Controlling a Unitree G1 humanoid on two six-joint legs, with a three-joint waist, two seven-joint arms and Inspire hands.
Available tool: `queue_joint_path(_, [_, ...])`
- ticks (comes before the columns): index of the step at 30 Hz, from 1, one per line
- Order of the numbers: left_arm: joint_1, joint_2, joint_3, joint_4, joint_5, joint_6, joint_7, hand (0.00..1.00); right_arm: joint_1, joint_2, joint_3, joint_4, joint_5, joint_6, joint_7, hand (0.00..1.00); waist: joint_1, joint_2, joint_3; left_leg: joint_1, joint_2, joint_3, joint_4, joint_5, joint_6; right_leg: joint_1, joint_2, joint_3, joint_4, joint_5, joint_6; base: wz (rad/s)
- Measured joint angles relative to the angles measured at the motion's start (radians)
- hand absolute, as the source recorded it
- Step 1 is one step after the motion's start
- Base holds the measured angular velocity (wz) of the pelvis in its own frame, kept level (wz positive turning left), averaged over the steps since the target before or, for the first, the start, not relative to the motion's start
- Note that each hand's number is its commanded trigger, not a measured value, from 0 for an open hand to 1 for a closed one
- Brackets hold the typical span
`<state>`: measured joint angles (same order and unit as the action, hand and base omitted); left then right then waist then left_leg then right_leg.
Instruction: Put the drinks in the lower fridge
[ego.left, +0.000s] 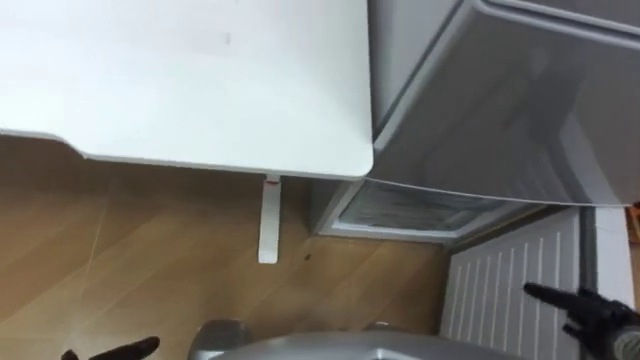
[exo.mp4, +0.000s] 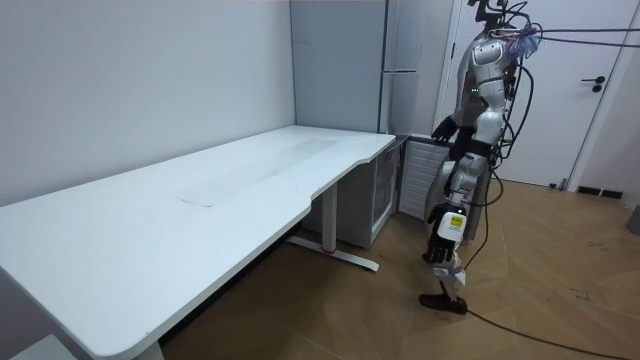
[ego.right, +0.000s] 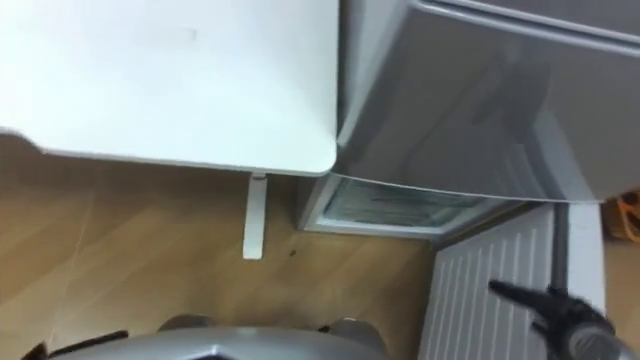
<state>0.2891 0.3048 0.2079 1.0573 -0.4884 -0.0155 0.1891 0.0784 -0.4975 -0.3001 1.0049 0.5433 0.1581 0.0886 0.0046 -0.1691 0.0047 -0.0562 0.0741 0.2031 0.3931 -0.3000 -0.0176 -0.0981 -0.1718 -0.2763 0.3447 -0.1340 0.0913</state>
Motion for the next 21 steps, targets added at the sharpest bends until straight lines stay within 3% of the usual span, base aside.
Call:
queue_joint_path(6, [-0.009, -0.009, 0.026, -0.007, 0.022, 0.000, 0.049, 0.00, -0.001, 0.000, -0.051, -0.086, -0.031, -0.025, -0.140, 0.00, -0.019, 0.007, -0.0019, 0.016, 0.003, 0.014, 0.016, -0.021, 0.001, 0.016, 0.000, 0.005, -0.002, 0.006, 0.005, -0.07])
queue_joint_path(11, [-0.008, -0.034, 0.030, -0.006, 0.059, 0.000, 0.065, 0.00, 0.004, 0.000, -0.104, -0.200, -0.122, -0.038, -0.253, 0.00, -0.041, 0.027, -0.0012, 0.040, 0.002, 0.041, 0.001, -0.025, 0.007, 0.018, 0.003, 0.027, -0.004, 0.012, 0.007, -0.14])
queue_joint_path(15, [-0.001, -0.050, 0.056, -0.006, 0.068, 0.001, 0.065, 0.00, 0.034, -0.001, -0.130, -0.230, -0.120, -0.072, -0.307, 0.00, -0.057, 0.035, -0.0016, 0.072, 0.002, 0.045, -0.028, -0.025, 0.007, 0.044, 0.008, 0.027, -0.023, 0.012, 0.007, -0.02])
queue_joint_path(21, [0.013, -0.052, 0.065, -0.024, 0.068, 0.001, 0.064, 0.00, 0.072, -0.001, -0.157, -0.214, -0.079, -0.078, -0.320, 0.00, -0.073, 0.037, -0.0032, 0.119, 0.003, 0.046, -0.084, -0.019, 0.004, 0.072, 0.021, 0.035, -0.051, 0.010, 0.009, -0.02])
